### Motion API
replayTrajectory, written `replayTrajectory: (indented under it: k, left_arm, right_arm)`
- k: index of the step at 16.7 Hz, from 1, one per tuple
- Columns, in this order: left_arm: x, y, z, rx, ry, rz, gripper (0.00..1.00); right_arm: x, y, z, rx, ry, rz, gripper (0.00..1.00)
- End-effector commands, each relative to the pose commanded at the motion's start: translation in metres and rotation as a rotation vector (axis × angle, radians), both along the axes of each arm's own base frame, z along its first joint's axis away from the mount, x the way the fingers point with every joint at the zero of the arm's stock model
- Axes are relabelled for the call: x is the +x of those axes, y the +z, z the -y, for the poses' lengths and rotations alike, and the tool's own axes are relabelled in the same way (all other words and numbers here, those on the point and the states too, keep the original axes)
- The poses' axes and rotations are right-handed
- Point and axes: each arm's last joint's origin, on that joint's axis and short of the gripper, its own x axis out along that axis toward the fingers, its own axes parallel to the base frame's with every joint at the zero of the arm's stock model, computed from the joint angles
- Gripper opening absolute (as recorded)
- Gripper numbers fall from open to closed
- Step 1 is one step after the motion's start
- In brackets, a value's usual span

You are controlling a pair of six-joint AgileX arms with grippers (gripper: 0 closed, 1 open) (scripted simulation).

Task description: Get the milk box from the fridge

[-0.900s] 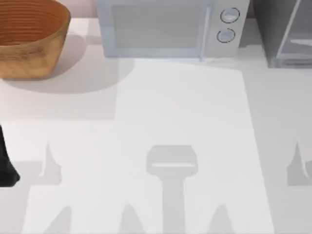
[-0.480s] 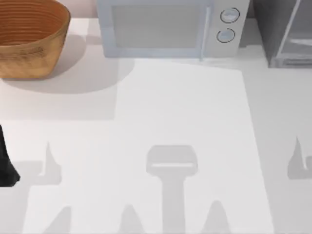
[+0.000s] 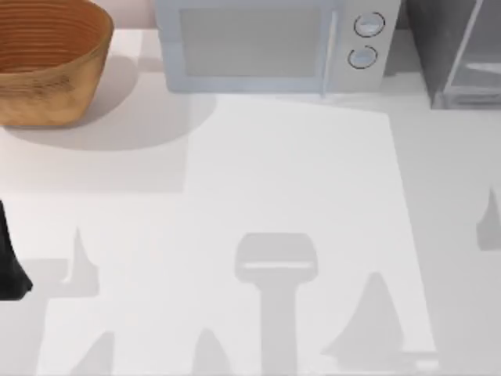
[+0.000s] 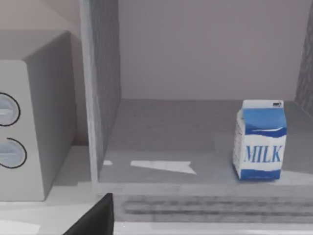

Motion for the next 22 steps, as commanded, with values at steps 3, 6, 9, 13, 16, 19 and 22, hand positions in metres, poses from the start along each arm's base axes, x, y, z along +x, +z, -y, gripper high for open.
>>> replayTrajectory:
  k: [3, 6, 9, 13, 16, 19, 22]
  left_arm:
    - [0.000, 0.000, 0.000, 0.000, 0.000, 0.000, 1.00]
    - [0.000, 0.000, 0.000, 0.000, 0.000, 0.000, 1.00]
    - [0.000, 0.000, 0.000, 0.000, 0.000, 0.000, 1.00]
    - [0.000, 0.000, 0.000, 0.000, 0.000, 0.000, 1.00]
    - [0.000, 0.000, 0.000, 0.000, 0.000, 0.000, 1.00]
    - [0.000, 0.000, 0.000, 0.000, 0.000, 0.000, 1.00]
    - [0.000, 0.000, 0.000, 0.000, 0.000, 0.000, 1.00]
  right_arm:
    - [0.018, -0.018, 0.019, 0.015, 0.001, -0.036, 1.00]
    - [0.029, -0.036, 0.036, 0.026, 0.003, -0.048, 1.00]
    - [0.035, -0.049, 0.051, 0.023, 0.006, -0.033, 1.00]
    - [0.038, -0.061, 0.063, 0.012, 0.008, -0.010, 1.00]
    - [0.039, -0.062, 0.064, 0.011, 0.008, -0.007, 1.00]
    - [0.038, -0.062, 0.063, 0.013, 0.011, -0.011, 1.00]
    - [0.047, -0.065, 0.066, 0.012, 0.008, -0.015, 1.00]
